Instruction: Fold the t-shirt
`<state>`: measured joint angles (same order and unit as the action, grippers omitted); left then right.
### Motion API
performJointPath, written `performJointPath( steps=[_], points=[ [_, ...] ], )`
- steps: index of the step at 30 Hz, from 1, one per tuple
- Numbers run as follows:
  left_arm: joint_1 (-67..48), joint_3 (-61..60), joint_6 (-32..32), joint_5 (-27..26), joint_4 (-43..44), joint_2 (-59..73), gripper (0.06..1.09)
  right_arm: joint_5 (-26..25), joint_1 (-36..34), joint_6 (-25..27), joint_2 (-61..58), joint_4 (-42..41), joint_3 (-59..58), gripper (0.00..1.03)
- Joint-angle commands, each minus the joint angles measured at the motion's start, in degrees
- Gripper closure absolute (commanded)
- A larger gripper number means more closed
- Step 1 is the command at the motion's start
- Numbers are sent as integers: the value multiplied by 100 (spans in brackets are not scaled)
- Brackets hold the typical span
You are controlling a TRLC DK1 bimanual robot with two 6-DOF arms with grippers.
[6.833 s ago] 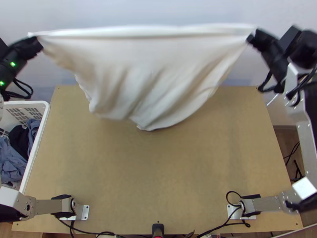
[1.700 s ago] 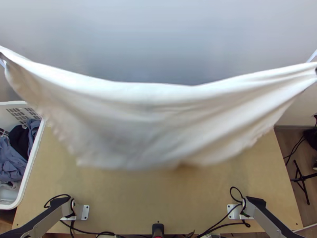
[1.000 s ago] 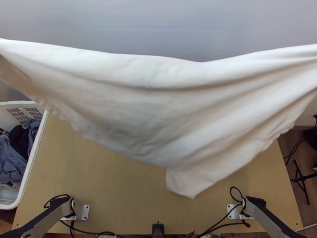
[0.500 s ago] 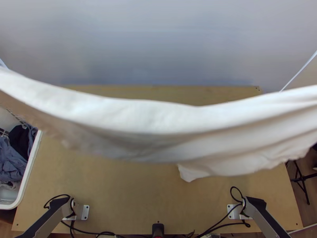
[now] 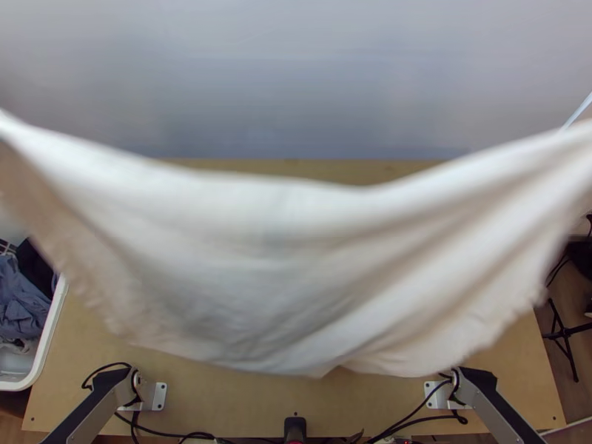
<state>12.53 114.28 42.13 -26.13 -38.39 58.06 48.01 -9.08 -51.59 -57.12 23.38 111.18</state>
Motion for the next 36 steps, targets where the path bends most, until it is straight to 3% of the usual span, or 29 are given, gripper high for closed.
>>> performJointPath(
  steps=[1,6,10,13,15,21,31,36],
  points=[
    [-146,-2595,-759,-129,174,-93,105,490,-147,185,-317,35,-2627,100],
    [-155,-4845,-1277,-68,1774,478,105,402,-111,703,-1196,-395,-4139,100],
    [-313,-5276,-1594,-41,2468,1489,105,33,-23,1002,-2048,-1283,-5027,100],
    [-480,-5381,-1664,29,3013,2315,105,-591,205,1354,-2532,-1889,-5528,100],
    [-629,-5372,-1708,161,3409,2825,105,-995,337,1424,-2919,-2232,-5616,100],
    [-963,-4880,-1761,468,4191,4240,105,-1496,495,1398,-3507,-2733,-5440,100],
    [-1148,-3324,-1726,715,4226,5839,105,-2692,407,1398,-4483,-2900,-4420,100],
    [-1087,-2560,-1743,855,4094,6454,105,-3025,346,1389,-5142,-2628,-3594,100]
  ],
)
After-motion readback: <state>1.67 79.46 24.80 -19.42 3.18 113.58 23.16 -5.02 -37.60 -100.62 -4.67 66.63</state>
